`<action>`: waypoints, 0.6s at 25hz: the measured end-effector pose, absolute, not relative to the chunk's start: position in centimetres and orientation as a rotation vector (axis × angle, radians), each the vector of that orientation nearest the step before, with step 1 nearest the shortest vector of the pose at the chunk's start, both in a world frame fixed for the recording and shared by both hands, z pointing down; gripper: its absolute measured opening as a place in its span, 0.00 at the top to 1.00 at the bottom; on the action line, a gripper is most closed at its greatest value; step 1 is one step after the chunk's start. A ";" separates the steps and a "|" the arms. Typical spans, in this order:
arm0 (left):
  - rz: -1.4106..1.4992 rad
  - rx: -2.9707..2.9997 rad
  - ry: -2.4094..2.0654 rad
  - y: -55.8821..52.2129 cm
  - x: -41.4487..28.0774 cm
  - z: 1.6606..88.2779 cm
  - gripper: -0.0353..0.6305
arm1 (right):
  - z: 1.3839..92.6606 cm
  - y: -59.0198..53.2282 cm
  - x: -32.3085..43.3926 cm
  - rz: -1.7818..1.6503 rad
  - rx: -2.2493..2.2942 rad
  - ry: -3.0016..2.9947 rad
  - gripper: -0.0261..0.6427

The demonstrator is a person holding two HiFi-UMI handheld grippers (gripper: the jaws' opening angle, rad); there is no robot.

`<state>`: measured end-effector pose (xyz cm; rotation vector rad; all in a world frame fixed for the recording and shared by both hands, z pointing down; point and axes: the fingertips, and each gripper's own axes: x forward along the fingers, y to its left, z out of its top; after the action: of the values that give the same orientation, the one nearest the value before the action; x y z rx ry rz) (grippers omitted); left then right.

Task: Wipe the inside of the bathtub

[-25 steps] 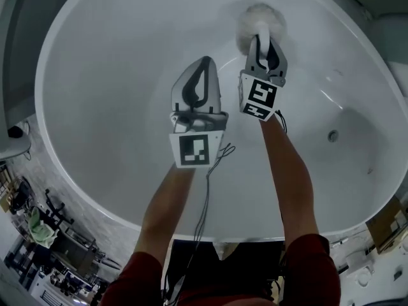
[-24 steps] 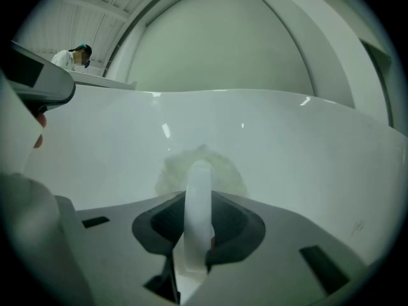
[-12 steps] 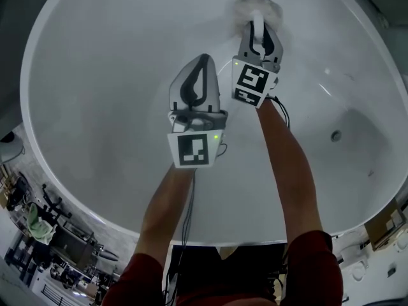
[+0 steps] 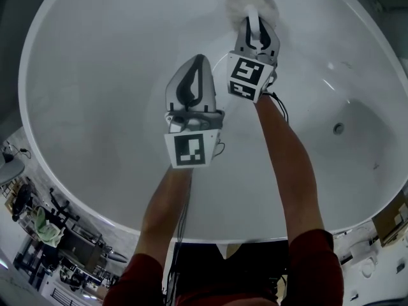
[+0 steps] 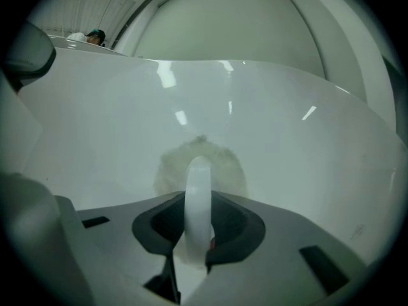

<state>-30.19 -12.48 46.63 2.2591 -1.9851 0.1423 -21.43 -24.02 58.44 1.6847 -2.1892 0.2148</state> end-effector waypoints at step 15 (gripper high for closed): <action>0.153 2.415 -1.819 -11.2 -12.6 46.0 0.92 | 59.0 -20.5 -0.6 0.127 1.808 -1.999 0.82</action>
<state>-12.63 -11.24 46.02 2.4147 -1.8185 0.1530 -0.59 -20.49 59.02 1.8081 -1.9986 0.1265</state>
